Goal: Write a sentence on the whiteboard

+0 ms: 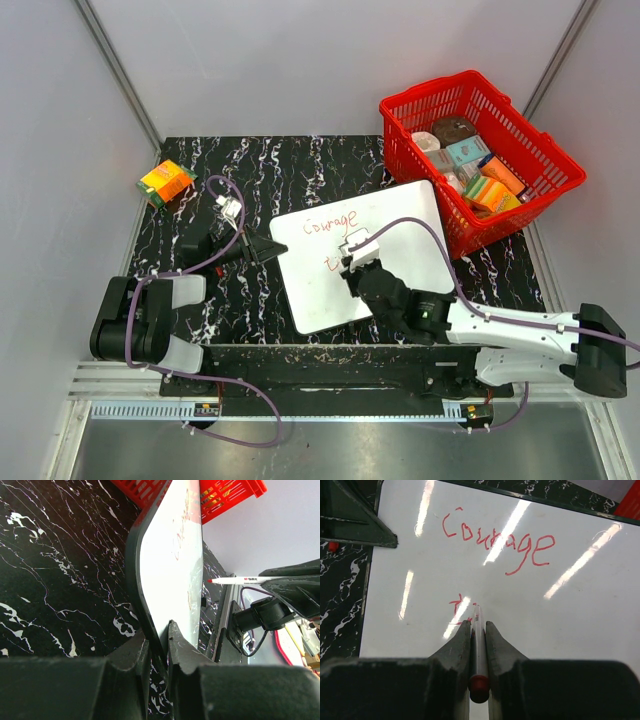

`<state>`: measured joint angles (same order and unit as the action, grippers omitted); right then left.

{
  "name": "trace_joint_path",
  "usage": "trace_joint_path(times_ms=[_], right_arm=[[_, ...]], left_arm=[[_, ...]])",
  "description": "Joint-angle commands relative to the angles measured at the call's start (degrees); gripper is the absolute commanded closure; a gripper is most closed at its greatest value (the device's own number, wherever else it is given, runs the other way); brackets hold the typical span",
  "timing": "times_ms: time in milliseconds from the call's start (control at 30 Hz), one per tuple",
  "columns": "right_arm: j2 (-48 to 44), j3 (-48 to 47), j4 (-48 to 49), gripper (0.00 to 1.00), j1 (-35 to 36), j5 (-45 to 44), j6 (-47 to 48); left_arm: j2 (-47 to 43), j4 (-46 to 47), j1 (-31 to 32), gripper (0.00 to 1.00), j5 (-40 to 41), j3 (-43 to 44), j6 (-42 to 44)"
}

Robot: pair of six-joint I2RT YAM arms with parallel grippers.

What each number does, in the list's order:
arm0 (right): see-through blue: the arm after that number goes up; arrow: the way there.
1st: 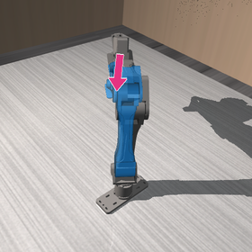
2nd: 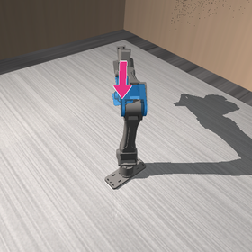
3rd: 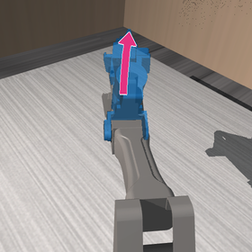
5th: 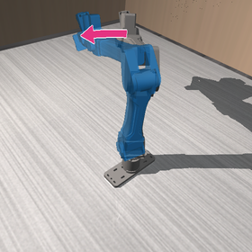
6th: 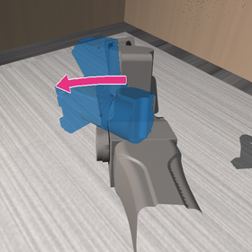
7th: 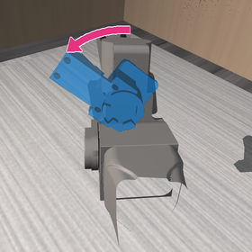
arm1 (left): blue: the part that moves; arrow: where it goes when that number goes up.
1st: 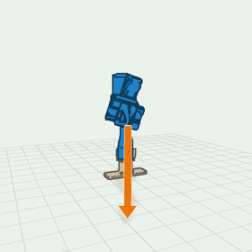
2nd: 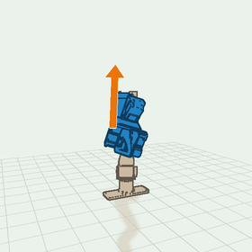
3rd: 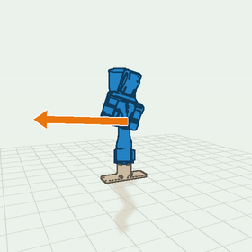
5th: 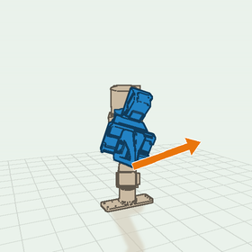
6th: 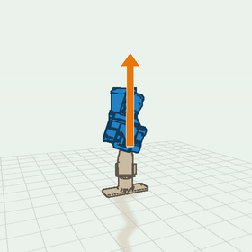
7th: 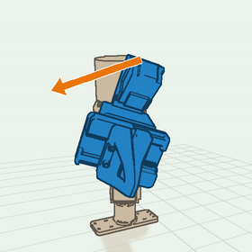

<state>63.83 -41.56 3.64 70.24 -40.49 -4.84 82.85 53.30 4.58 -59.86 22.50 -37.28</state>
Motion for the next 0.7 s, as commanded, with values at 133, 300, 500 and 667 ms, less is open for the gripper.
trace_joint_path(times_ms=[133, 300, 500, 667], right_arm=[[2.6, -1.6, 2.4, 1.00, 0.3, -6.4, 0.4], [3.8, -1.7, 2.9, 1.00, 0.3, -5.1, -0.4], [4.0, -1.7, 4.1, 1.00, 0.3, -4.4, -1.5], [5.3, -2.4, 4.9, 1.00, 0.2, -4.4, -1.4]], left_arm=[[0.5, 0.3, 2.5, 1.00, 0.5, 1.0, 9.4], [0.5, 0.4, 2.5, 1.00, 0.6, 1.0, 9.4], [0.4, 0.4, 2.5, 1.00, 0.5, 0.8, 9.4], [0.3, 0.5, 2.5, 1.00, 0.5, 0.8, 9.3]])
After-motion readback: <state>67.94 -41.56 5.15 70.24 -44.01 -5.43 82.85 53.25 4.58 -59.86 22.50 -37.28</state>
